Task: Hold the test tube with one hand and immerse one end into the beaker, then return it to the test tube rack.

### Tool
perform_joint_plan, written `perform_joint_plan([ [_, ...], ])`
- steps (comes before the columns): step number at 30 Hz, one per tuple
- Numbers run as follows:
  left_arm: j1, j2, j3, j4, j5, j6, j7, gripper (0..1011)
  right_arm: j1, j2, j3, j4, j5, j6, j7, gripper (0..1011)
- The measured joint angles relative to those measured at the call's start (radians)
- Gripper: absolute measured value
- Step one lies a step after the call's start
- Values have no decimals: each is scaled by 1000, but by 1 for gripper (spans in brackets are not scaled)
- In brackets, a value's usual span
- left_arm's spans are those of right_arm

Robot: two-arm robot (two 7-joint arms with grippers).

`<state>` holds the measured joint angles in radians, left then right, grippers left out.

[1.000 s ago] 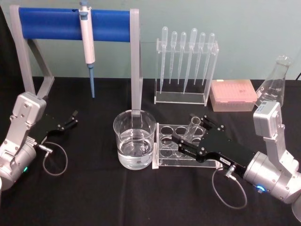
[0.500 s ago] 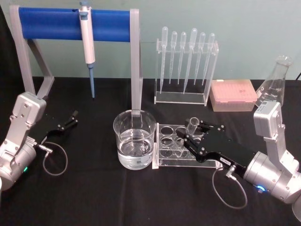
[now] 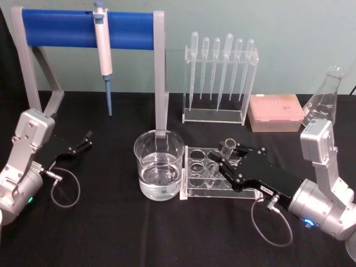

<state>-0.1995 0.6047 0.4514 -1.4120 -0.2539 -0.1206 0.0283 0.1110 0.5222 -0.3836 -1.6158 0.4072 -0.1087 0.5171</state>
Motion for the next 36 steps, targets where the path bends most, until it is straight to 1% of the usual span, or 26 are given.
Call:
perform_joint_plan([
  [3, 0, 0, 0, 0, 0, 0, 0, 1000, 0, 0, 0, 0, 0, 0, 0, 241],
  [6, 0, 0, 0, 0, 0, 0, 0, 1000, 11, 8, 4, -6, 2, 19, 10, 241],
  [12, 0, 0, 0, 0, 0, 0, 0, 1000, 49, 28, 12, -20, 35, 75, 40, 241],
  [17, 0, 0, 0, 0, 0, 0, 0, 1000, 84, 46, 10, -28, 61, 116, 63, 241],
  [20, 0, 0, 0, 0, 0, 0, 0, 1000, 115, 62, 7, -35, 84, 150, 78, 241],
  [21, 0, 0, 0, 0, 0, 0, 0, 1000, 115, 62, 7, -35, 84, 150, 78, 241],
  [24, 0, 0, 0, 0, 0, 0, 0, 1000, 140, 76, 4, -42, 106, 178, 89, 239],
  [30, 0, 0, 0, 0, 0, 0, 0, 1000, 165, 95, 0, -59, 135, 213, 98, 241],
  [36, 0, 0, 0, 0, 0, 0, 0, 1000, 197, 123, -3, -84, 168, 260, 112, 241],
])
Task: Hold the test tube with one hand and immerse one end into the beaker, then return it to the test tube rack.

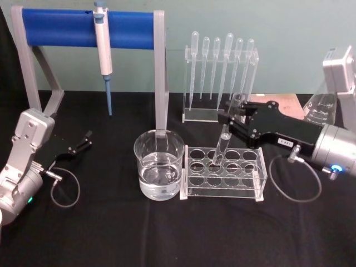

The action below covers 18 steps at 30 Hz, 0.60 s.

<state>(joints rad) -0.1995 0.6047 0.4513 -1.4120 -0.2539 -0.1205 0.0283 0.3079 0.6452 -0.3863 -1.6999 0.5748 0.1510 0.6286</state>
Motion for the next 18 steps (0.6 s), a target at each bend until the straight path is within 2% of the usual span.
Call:
perform_joint_plan([
  [10, 0, 0, 0, 0, 0, 0, 0, 1000, 62, 44, -17, -21, 34, 68, 17, 241],
  [18, 0, 0, 0, 0, 0, 0, 0, 1000, 78, 52, -30, -20, 55, 70, 15, 241],
])
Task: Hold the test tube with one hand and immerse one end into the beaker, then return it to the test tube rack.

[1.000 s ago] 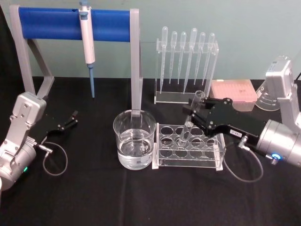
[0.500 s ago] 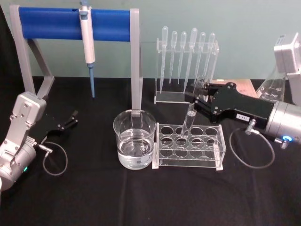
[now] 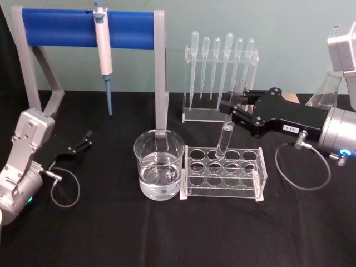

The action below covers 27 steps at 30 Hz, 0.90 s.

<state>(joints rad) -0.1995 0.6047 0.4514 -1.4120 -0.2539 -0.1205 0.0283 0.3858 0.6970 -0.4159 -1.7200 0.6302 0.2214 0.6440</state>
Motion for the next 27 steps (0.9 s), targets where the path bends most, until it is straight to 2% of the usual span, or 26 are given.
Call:
perform_joint_plan([
  [18, 0, 0, 0, 0, 0, 0, 0, 1000, 39, 30, -47, 4, 20, -1, -15, 241],
  [27, 0, 0, 0, 0, 0, 0, 0, 1000, 37, 29, -44, 4, 20, -1, -15, 239],
])
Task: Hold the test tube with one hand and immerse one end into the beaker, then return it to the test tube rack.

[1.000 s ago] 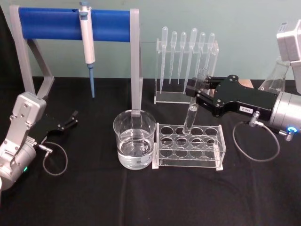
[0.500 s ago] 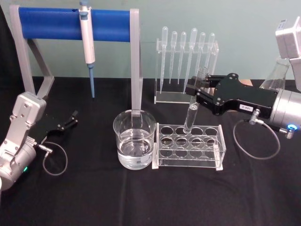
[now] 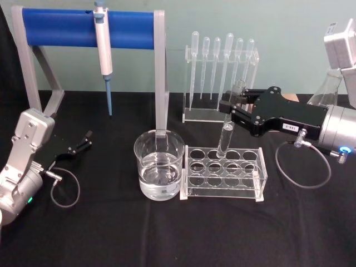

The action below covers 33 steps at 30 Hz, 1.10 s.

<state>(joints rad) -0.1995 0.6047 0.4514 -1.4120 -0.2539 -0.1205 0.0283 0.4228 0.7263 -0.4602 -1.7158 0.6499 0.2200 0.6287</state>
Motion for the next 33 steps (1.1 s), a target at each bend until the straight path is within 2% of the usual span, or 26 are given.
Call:
perform_joint_plan([
  [33, 0, 0, 0, 0, 0, 0, 0, 1000, -4, -2, 5, 0, -3, 0, -1, 239],
])
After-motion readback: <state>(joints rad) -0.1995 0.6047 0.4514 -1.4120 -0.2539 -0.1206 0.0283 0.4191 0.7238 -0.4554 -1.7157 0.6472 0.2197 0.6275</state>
